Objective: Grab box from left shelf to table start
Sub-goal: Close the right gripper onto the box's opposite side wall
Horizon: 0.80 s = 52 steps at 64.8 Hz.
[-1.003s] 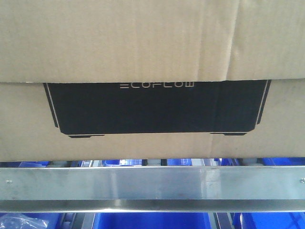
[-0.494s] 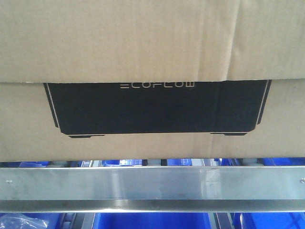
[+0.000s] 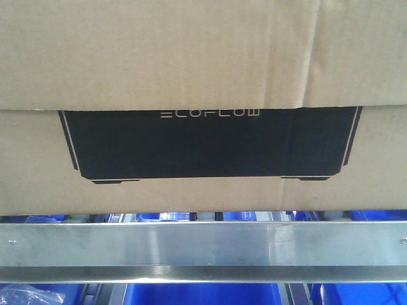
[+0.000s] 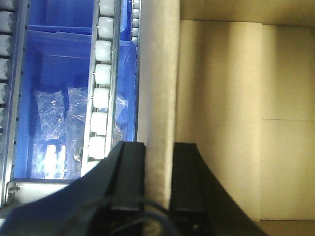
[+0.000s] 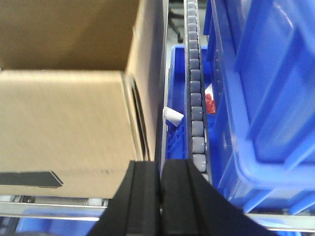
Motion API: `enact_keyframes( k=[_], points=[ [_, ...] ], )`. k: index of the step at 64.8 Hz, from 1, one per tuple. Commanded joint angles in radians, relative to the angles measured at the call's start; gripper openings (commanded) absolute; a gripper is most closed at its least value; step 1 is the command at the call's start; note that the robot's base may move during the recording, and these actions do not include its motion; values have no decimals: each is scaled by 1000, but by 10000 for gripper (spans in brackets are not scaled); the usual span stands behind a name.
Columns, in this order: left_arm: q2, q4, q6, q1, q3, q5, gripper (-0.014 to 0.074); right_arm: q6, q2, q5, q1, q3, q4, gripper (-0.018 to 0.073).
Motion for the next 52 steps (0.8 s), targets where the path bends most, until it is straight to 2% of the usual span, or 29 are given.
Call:
enact_keyframes(
  k=[1, 9, 35, 52],
  points=[
    [-25, 2, -11, -2, -34, -48, -102, -17, 79, -57, -6, -99, 3, 300],
    [-25, 2, -11, -2, -34, -48, -102, -24, 179, -33, -6, -189, 3, 407],
    [-25, 2, -11, -2, -34, -48, -102, -18, 528, 101, -6, -472, 22, 410],
    [-25, 2, -11, -2, -34, -48, -102, -17, 698, 120, -6, -584, 65, 410]
  ],
)
